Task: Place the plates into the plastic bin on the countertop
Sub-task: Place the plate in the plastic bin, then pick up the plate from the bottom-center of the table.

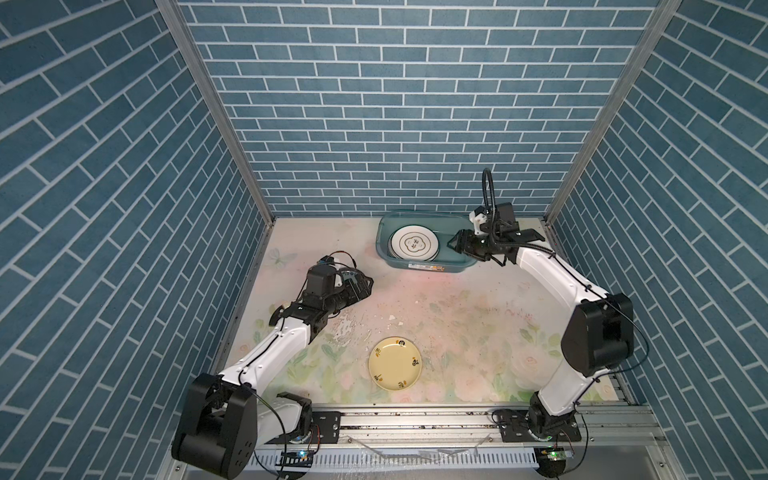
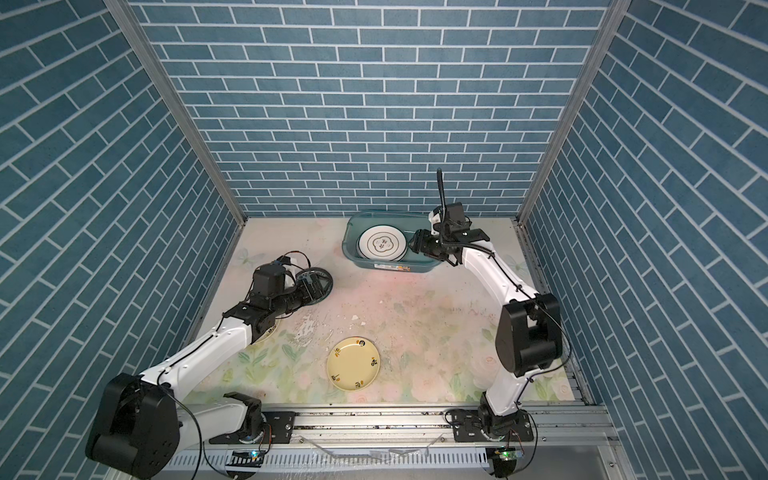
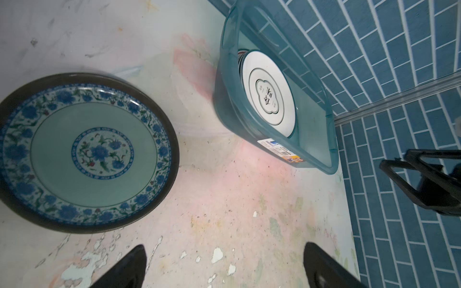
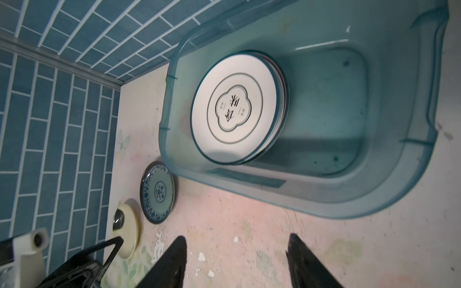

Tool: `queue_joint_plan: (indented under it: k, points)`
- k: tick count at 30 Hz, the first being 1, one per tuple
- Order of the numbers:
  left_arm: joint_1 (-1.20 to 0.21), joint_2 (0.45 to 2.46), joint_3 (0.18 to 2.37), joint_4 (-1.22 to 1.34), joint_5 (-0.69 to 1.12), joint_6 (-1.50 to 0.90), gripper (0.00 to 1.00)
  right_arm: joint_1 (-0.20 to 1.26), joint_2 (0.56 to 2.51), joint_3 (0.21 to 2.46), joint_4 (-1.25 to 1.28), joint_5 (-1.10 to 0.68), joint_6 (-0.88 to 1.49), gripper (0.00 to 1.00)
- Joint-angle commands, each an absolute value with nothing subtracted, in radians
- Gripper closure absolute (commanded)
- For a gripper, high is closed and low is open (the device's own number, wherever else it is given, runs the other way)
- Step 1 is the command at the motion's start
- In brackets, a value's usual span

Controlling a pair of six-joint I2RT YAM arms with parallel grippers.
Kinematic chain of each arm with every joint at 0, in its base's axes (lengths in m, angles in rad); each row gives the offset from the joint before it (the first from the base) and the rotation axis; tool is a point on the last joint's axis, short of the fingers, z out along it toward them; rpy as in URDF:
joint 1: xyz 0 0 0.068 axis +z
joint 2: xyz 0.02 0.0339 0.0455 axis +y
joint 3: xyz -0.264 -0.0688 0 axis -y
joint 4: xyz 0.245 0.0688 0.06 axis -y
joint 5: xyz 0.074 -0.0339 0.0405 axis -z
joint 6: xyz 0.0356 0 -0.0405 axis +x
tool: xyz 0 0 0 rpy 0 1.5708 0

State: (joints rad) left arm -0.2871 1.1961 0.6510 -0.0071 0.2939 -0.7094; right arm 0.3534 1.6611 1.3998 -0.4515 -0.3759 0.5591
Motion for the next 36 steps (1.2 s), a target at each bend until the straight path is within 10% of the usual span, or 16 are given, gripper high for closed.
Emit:
queue_joint_plan:
  k: [1, 23, 36]
  points:
    - [-0.283, 1.162, 0.630, -0.042, 0.298, -0.670, 0.01, 0.383, 1.578, 1.266, -0.394, -0.399, 0.615, 0.36]
    - [-0.301, 0.879, 0.406, -0.262, 0.326, -0.709, 0.01, 0.533, 1.415, 0.798, -0.100, -0.443, 0.715, 0.38]
    - [-0.375, 0.798, 0.230, -0.125, 0.384, -0.876, 0.22, 0.587, 1.337, 0.593, 0.147, -0.393, 0.890, 0.39]
